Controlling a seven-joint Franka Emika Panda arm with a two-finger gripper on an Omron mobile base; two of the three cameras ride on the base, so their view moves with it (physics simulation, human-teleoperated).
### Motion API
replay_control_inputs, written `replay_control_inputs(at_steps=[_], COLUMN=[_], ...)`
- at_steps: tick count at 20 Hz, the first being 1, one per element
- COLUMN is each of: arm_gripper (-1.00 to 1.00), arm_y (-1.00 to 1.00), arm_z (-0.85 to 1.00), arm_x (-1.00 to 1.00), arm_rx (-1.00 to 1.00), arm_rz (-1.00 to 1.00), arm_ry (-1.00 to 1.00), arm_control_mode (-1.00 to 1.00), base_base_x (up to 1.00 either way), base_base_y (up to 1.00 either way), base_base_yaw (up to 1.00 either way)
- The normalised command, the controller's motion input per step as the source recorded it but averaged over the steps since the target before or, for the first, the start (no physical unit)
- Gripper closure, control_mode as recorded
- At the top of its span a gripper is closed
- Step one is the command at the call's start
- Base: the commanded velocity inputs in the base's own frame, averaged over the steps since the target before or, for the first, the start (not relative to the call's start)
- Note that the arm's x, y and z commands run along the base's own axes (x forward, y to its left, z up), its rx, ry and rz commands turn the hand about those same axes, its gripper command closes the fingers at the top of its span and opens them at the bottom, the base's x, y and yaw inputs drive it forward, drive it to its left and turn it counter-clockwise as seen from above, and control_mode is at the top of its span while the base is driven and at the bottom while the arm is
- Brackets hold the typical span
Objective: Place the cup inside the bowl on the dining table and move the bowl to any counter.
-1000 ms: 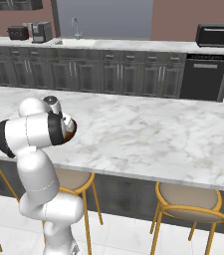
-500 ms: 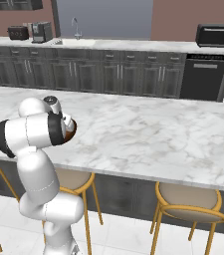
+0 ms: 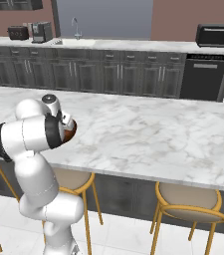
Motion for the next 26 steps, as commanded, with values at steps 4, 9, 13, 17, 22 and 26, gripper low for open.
replay_control_inputs(at_steps=[4,9,13,17,22,26], arm_gripper=[-1.0,-1.0,-1.0,-1.0,-1.0,-1.0], arm_y=[-0.25,-0.41,-0.21,-0.09,-0.08,-0.24], arm_z=[0.28,0.45,0.5,0.41,0.03,-0.16], arm_x=[-0.01,0.0,0.0,0.0,0.0,0.01], arm_rx=[0.0,0.0,0.0,0.0,0.0,0.0], arm_rz=[0.0,0.0,0.0,0.0,0.0,0.0], arm_ry=[0.03,0.04,0.05,0.07,0.05,0.05], arm_control_mode=[-1.0,-1.0,-1.0,-1.0,-1.0,-1.0], base_base_x=[0.0,0.0,0.0,0.0,0.0,0.0], base_base_y=[0.0,0.0,0.0,0.0,0.0,0.0], base_base_yaw=[0.0,0.0,0.0,0.0,0.0,0.0])
